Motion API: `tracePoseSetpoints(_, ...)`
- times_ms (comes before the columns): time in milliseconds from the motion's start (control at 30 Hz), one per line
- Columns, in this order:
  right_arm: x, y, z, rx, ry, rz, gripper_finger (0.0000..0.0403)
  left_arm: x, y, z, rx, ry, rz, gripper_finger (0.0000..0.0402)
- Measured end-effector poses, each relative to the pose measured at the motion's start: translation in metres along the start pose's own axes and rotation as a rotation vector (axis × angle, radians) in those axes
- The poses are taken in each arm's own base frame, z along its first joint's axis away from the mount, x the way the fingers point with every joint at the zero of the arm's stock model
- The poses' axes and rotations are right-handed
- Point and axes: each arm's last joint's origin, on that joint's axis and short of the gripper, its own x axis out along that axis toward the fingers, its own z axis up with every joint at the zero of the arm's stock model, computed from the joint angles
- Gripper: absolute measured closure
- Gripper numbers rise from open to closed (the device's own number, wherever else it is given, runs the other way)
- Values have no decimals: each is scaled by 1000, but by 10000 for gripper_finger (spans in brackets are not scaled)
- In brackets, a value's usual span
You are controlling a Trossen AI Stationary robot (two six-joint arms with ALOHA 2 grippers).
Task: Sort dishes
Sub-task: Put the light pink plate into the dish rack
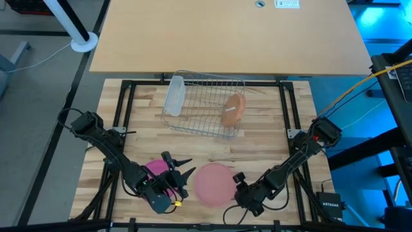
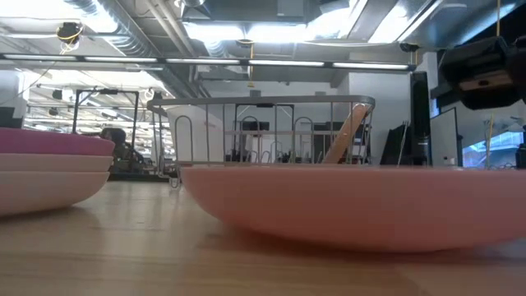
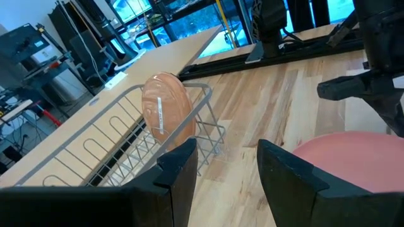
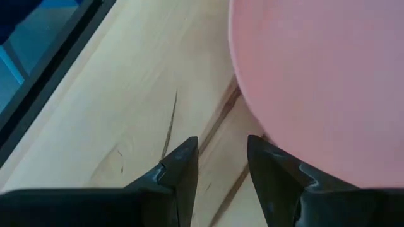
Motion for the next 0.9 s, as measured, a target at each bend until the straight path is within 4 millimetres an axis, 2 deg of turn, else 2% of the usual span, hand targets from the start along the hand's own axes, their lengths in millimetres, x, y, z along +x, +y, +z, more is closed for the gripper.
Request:
tracePoseSetpoints(133, -1, 0, 1, 0, 9, 10, 262, 0, 0, 0, -1, 0, 0, 247)
tracePoseSetpoints(233, -7, 2, 13, -4, -10, 11, 262, 0, 0, 0, 2, 0, 0, 247)
tracePoseSetpoints(367, -17, 1, 27, -80, -23, -56, 262, 0, 0, 0, 6, 0, 0, 247)
tracePoseSetpoints(467, -18, -3, 30, -135, -30, -106, 262, 0, 0, 0, 6, 0, 0, 247)
tracePoseSetpoints(700, 11, -11, 21, -135, 66, -43, 262, 0, 0, 0, 7, 0, 0, 247)
tracePoseSetpoints(900, 26, -13, 15, -134, 110, -86, 270, 0, 0, 0, 6, 0, 0, 247)
